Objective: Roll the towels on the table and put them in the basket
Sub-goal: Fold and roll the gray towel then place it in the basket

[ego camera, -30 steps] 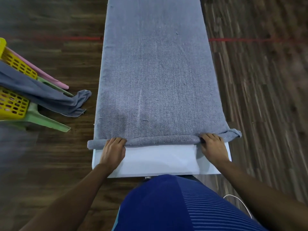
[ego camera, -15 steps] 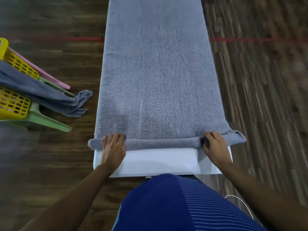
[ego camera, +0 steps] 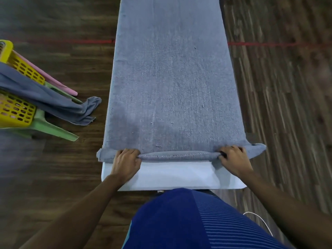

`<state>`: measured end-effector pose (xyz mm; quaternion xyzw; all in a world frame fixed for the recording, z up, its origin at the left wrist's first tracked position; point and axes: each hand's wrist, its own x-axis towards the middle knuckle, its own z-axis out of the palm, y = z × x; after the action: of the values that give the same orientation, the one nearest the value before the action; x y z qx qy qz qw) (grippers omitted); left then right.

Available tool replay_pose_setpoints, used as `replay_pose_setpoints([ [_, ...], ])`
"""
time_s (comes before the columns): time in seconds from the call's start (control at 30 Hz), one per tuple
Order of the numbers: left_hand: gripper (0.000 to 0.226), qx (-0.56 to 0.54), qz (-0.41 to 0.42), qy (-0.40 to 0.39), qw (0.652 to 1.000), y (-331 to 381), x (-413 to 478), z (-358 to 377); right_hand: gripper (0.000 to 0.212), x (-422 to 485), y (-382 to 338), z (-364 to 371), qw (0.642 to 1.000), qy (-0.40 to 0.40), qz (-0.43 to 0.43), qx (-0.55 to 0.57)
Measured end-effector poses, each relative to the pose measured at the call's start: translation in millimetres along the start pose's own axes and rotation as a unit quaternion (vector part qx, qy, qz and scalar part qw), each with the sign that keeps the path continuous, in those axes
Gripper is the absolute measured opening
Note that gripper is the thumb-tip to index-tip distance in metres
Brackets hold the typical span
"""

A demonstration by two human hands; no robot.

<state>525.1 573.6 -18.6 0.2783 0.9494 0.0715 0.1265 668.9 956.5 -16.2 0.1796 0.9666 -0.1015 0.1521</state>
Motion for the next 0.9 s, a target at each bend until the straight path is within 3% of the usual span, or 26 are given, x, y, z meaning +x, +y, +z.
replay_pose_setpoints([
  [0.1, 0.032, -0.01, -0.025, -0.022, 0.999, -5, 6, 0, 0.028, 5, -3, -3, 1.0, -0.015, 0.016, 0.013],
  [0.23, 0.031, -0.025, -0.08, 0.098, 0.992, -7, 8, 4, 0.027, 5, -5, 0, 0.994, 0.104, 0.015, 0.033],
  [0.3, 0.033, -0.033, -0.042, 0.12, 0.991, -3, 6, 5, 0.029, 2, -6, 2, 0.993, 0.112, -0.001, 0.035],
  [0.43, 0.045, 0.006, 0.055, 0.062, 0.997, -1, -2, 13, 0.042, -5, -6, 7, 0.998, 0.052, -0.029, 0.013],
  [0.53, 0.044, -0.012, 0.035, 0.038, 0.999, -4, 2, 13, 0.048, -8, -1, 12, 0.999, 0.039, -0.027, 0.017],
  [0.6, 0.029, -0.027, 0.025, 0.039, 0.999, -2, 6, 6, 0.044, -8, 0, 11, 0.999, 0.032, -0.021, 0.029],
  [0.8, 0.025, -0.077, -0.015, -0.029, 0.997, -2, 16, -12, 0.027, 1, 0, -6, 0.999, -0.028, 0.012, 0.025],
  [0.9, 0.023, -0.08, -0.046, 0.027, 0.995, -7, 22, -8, 0.03, 4, 1, -6, 0.998, 0.05, 0.021, 0.025],
])
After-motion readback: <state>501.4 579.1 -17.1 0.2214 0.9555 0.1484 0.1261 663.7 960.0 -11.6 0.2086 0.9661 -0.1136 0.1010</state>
